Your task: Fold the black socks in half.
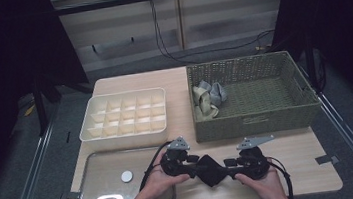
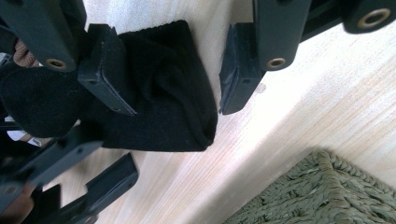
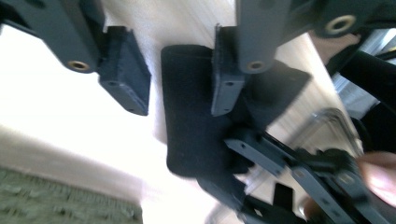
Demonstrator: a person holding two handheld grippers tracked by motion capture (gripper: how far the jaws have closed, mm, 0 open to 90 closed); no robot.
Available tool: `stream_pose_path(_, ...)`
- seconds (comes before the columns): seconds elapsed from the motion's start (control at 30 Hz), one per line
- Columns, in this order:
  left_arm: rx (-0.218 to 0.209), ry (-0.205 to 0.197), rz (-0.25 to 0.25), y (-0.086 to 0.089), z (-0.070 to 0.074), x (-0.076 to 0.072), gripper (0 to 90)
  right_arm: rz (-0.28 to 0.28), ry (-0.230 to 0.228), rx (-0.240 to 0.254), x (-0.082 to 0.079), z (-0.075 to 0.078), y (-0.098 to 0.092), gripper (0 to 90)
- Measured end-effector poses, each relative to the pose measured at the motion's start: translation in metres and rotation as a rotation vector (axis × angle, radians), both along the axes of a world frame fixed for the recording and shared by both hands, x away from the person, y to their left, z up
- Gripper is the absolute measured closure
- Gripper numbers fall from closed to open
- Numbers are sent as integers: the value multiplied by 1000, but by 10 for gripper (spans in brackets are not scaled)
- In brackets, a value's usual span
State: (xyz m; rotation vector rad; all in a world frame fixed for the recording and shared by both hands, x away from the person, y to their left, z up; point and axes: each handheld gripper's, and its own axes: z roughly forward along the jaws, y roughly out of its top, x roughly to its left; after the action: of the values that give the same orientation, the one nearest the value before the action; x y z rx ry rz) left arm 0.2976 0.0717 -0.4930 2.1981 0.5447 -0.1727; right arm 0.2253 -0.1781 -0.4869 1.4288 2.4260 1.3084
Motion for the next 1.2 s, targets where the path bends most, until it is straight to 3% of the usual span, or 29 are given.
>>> stream_pose_path(0.23, 5, 6, 8, -1, -1, 0, 402, 26, 9, -16, -3, -8, 7, 705)
stream_pose_path(0.43, 18, 29, -6, -3, -3, -1, 314, 23, 15, -21, -10, -9, 7, 732)
stream_pose_path(0.53, 4, 37, -9, -5, -5, -2, 280, 21, 14, -23, -15, -9, 6, 734)
stream_pose_path(0.77, 6, 81, -53, -9, -7, -4, 308, 34, -1, -60, -20, -8, 8, 744)
stream_pose_path(0.8, -16, 101, -74, -9, -8, -4, 313, 38, -2, -62, -21, -8, 7, 745)
stream_pose_path(1.07, -31, 117, -120, -18, -10, -12, 336, 43, 7, -46, -26, -9, 4, 752)
stream_pose_path(1.2, -43, 148, -154, -22, -10, -15, 370, 45, 0, -42, -26, -10, 3, 753)
